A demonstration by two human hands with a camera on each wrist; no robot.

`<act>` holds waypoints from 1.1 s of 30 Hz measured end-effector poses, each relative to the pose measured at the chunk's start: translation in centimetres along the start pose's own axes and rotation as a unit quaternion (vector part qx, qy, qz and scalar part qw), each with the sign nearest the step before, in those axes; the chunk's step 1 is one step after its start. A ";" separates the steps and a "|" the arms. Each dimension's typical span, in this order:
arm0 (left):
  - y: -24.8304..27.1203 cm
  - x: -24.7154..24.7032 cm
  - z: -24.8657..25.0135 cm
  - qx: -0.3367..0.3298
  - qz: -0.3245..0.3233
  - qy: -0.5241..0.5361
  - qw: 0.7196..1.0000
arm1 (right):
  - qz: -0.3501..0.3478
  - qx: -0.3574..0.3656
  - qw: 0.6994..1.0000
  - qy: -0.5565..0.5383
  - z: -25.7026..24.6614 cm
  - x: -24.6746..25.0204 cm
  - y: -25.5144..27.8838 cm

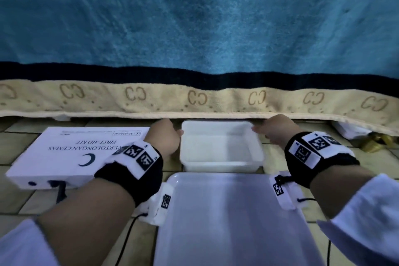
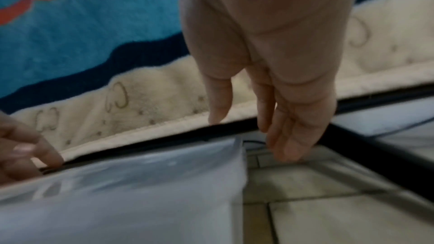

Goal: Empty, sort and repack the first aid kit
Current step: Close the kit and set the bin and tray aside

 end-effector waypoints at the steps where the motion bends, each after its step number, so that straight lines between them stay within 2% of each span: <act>1: 0.3 0.8 -0.2 -0.010 0.002 0.024 1.000 | 0.016 0.011 1.000 0.022 -0.4 0.9 1.3; 4: 2.1 4.1 -1.1 -0.043 0.005 0.105 0.994 | 0.056 0.068 0.996 0.020 -1.2 3.4 5.5; 6: 4.7 6.7 -2.6 -0.080 -0.007 0.111 0.991 | 0.081 0.082 0.986 -0.119 -0.8 3.9 10.1; 8: 7.7 8.8 -4.8 -0.116 -0.036 0.056 0.991 | 0.119 0.064 0.954 -0.267 -0.1 3.5 15.2; 10: 10.8 9.8 -7.3 -0.142 -0.094 -0.036 0.985 | 0.135 0.069 0.926 -0.347 0.8 1.8 20.4; 13: 13.9 9.1 -11.6 -0.159 -0.168 -0.177 0.957 | 0.102 0.132 0.892 -0.420 1.5 -2.1 29.2; 15: 14.8 7.9 -14.2 -0.169 -0.187 -0.226 0.941 | 0.014 0.143 0.883 -0.447 3.0 -6.4 34.1; 17: 15.2 6.7 -16.0 -0.180 -0.206 -0.239 0.932 | -0.042 0.084 0.888 -0.451 5.3 -11.3 37.8; 19: 15.4 5.8 -16.8 -0.185 -0.216 -0.247 0.926 | -0.023 -0.023 0.901 -0.433 8.7 -16.1 39.6; 21: 15.3 5.4 -17.1 -0.183 -0.215 -0.239 0.929 | 0.008 -0.152 0.894 -0.421 12.6 -20.3 39.2; 22: 15.2 5.4 -17.1 -0.179 -0.211 -0.229 0.933 | 0.015 -0.228 0.872 -0.432 14.3 -22.0 38.4; 23: 15.1 5.4 -17.1 -0.176 -0.204 -0.218 0.938 | 0.008 -0.302 0.834 -0.462 15.4 -23.3 37.6; 25: 14.9 5.5 -17.1 -0.180 -0.190 -0.207 0.943 | -0.004 -0.415 0.728 -0.545 17.1 -25.4 35.6; 27: 14.7 5.4 -17.0 -0.184 -0.182 -0.202 0.945 | 0.010 -0.475 0.636 -0.608 17.9 -26.7 33.3; 29: 14.6 5.3 -16.9 -0.186 -0.173 -0.204 0.945 | 0.027 -0.498 0.588 -0.636 18.2 -27.6 31.4; 33: 14.6 5.4 -16.8 -0.192 -0.166 -0.214 0.943 | 0.058 -0.507 0.532 -0.676 18.4 -28.0 30.4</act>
Point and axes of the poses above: each hand's wrist, its own y-axis away from the middle knuckle, its own x-axis out of the back of the hand, z = x × y, the point moved 2 cm from there along -y, towards the middle knuckle, and after that the axes turned 9 degrees about z, right-handed, at the moved point
